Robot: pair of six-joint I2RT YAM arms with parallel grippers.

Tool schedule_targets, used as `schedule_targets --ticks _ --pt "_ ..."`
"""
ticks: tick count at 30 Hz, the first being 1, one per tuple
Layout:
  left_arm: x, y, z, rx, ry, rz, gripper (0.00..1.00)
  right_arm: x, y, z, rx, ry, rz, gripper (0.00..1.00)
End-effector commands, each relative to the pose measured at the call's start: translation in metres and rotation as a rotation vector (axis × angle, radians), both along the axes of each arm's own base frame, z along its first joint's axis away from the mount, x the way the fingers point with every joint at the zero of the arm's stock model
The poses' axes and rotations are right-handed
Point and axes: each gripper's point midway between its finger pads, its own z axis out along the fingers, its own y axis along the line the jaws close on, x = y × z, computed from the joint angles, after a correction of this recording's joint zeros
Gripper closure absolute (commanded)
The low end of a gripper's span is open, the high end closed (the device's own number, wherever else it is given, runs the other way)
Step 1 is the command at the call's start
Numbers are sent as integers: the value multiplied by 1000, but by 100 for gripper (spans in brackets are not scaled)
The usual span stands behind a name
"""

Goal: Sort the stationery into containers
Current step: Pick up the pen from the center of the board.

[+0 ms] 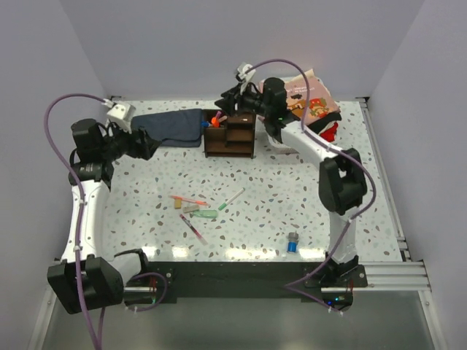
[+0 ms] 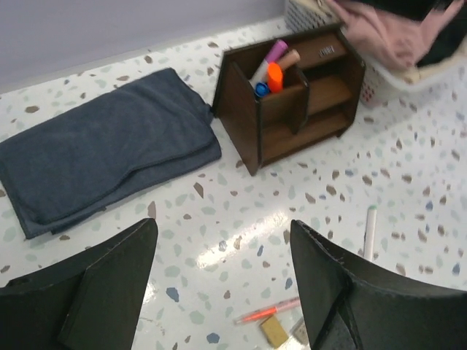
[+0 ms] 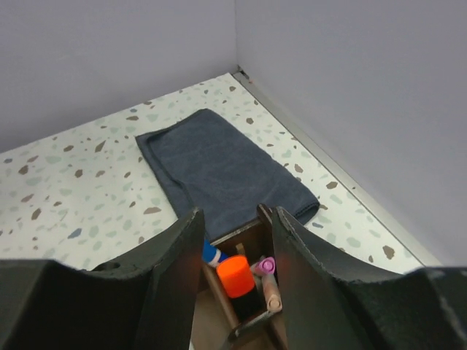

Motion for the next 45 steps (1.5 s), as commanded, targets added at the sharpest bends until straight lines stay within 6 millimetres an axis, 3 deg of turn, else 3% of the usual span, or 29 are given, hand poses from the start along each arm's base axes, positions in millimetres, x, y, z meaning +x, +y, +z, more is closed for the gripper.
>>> schedule_targets --ticks 1,2,4,5,7,8,11,13,16,20,27,35,40,45 --pt "-18 -53 0 134 -28 -241 22 -75 -18 43 -132 -183 189 54" --pt "-19 -55 -1 145 -27 -243 22 -118 -16 14 -291 -226 371 53" --pt "-18 -53 -2 150 -16 -228 22 -154 -22 -21 -469 -248 505 53" --pt "-17 -52 -3 155 -15 -222 22 -188 -31 -58 -624 -245 635 52" --pt "-14 -49 1 164 -31 -203 22 -216 -44 -95 -784 -228 767 52" --pt "-13 -49 3 165 -40 -198 22 -240 -48 -114 -858 -212 871 53" --pt "-13 -48 13 141 -64 -181 22 -266 -59 -154 -1012 -174 996 59" --pt "-16 -47 17 114 -64 -177 22 -271 -67 -182 -1130 -154 1036 61" --pt "-22 -43 16 111 -61 -162 22 -277 -63 -207 -1217 -206 1077 61" --pt "-33 -38 12 113 -63 -141 21 -267 -49 -229 -1292 -233 1039 62" --pt "-46 -40 -5 103 -32 -147 22 -263 -46 -244 -1320 -200 1043 65" --pt "-45 -41 -9 101 -31 -155 22 -250 -36 -236 -1298 -235 1003 66" --pt "-41 -42 -11 97 -31 -165 22 -249 -23 -214 -1232 -264 998 67" --pt "-37 -43 -10 82 -31 -164 22 -241 -24 -223 -1265 -261 988 64"
